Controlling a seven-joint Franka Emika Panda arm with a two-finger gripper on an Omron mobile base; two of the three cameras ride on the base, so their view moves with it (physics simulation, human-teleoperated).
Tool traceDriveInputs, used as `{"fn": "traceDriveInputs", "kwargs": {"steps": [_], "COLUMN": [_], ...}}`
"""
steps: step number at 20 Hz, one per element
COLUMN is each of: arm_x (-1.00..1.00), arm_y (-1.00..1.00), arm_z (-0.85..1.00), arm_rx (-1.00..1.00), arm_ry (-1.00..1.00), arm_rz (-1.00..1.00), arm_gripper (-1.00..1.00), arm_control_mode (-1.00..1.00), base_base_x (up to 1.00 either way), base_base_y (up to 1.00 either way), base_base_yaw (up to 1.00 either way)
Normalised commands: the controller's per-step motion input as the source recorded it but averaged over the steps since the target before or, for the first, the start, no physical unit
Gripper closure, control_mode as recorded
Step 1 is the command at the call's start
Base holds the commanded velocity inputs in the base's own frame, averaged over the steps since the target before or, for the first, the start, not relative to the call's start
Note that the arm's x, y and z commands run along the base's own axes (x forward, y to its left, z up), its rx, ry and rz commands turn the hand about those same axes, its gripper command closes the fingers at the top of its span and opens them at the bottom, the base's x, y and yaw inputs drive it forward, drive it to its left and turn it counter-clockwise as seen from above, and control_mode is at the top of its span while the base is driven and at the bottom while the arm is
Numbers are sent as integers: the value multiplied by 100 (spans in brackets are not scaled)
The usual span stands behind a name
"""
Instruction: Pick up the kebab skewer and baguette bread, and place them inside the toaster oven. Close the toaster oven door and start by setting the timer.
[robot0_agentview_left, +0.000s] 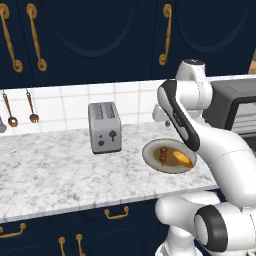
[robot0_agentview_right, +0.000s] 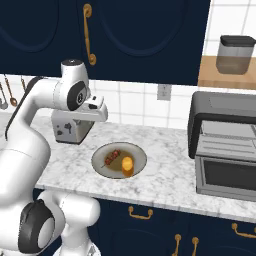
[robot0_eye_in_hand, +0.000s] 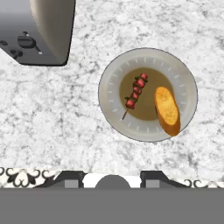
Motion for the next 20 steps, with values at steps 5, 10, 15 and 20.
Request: {"fn": "traceDriveInputs", "kwargs": {"steps": [5,10,15,20], "arm_x": [0,0,0,0], "arm_y": [0,0,0,0], "arm_z": [0,0,0,0], "arm_rx": [0,0,0,0], "arm_ry": [0,0,0,0], "arm_rz": [0,0,0,0], "arm_gripper": [-100,-100,-100,-100], "arm_control_mode": [100,100,100,100], "base_base_x": [0,0,-1,0], "base_base_y": [0,0,-70,-79], "base_base_yaw": [0,0,-2,0]}}
